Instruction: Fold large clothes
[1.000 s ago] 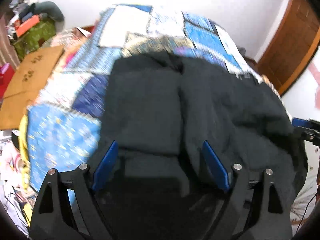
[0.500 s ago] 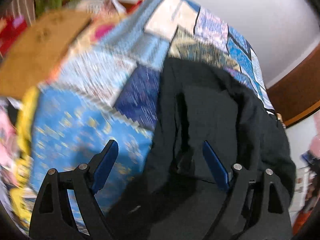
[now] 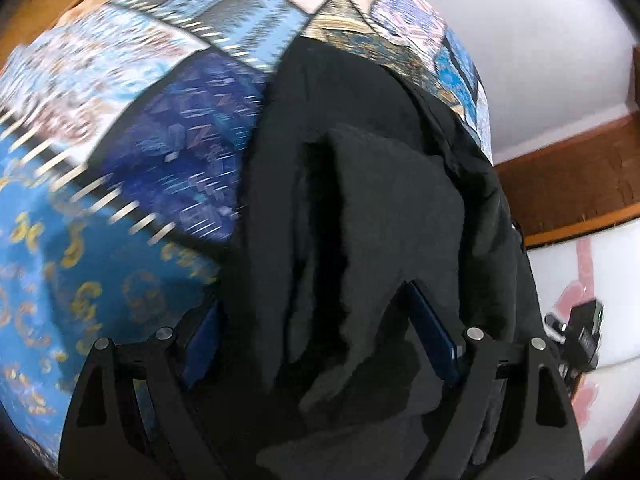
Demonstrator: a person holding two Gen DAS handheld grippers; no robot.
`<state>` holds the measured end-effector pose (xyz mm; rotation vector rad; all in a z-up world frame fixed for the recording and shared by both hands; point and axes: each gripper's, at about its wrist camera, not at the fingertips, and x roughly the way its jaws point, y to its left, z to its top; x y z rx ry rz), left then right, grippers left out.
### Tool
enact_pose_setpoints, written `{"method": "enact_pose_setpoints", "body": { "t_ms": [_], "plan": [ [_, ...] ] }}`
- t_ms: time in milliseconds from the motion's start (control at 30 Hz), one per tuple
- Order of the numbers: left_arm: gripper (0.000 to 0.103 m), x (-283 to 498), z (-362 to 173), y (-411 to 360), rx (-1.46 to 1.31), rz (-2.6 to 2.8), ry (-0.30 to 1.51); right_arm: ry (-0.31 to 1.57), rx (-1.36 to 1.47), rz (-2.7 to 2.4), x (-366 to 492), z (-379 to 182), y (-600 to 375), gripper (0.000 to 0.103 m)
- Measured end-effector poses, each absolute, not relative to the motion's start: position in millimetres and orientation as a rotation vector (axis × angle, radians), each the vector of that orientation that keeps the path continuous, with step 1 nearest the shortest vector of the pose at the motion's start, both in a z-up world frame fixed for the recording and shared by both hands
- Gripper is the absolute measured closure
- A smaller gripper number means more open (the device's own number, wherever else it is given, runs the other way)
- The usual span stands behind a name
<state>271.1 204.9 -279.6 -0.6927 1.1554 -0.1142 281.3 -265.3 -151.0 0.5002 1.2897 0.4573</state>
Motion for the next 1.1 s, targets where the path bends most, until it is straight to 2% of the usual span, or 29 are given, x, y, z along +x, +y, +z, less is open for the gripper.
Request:
{"method": "enact_pose_setpoints", "body": {
  "t_ms": [133,167,200,233,267,300,367,467,567,833,967,1100],
  "plan": [
    [0.018,279,-276,192,-0.616,-0.096,1.151,1.307,0.527,0.432,293,-157,-258,0.028],
    [0.026,280,-275,190,-0.605,-0.092,1.146,1.311,0.521,0.424,295,-156,-255,0.035],
    [0.031,281,-274,191,-0.602,-0.090,1.141,1.321,0.500,0.407,297,-156,-251,0.051],
    [0.042,280,-271,191,-0.596,-0.086,1.131,1.333,0.478,0.394,298,-155,-250,0.059],
    [0.052,280,-267,190,-0.577,-0.071,1.128,1.346,0.453,0.377,299,-154,-247,0.072],
    [0.057,278,-261,188,-0.544,-0.056,1.122,1.349,0.441,0.377,299,-152,-247,0.077],
    [0.078,274,-245,177,-0.415,-0.012,1.098,1.335,0.420,0.405,299,-143,-244,0.085],
    [0.086,266,-226,167,-0.311,-0.002,1.066,1.295,0.392,0.450,295,-121,-240,0.091],
    [0.090,269,-201,163,-0.294,-0.025,1.029,1.237,0.351,0.490,292,-94,-231,0.094],
    [0.092,289,-128,163,-0.220,-0.036,0.870,1.080,0.216,0.571,307,-30,-191,0.096],
    [0.092,309,-124,179,-0.229,-0.001,0.854,1.010,0.192,0.558,331,-20,-175,0.096],
    [0.092,333,-148,197,-0.227,0.052,0.892,1.019,0.183,0.536,357,-34,-166,0.096]
  ]
}}
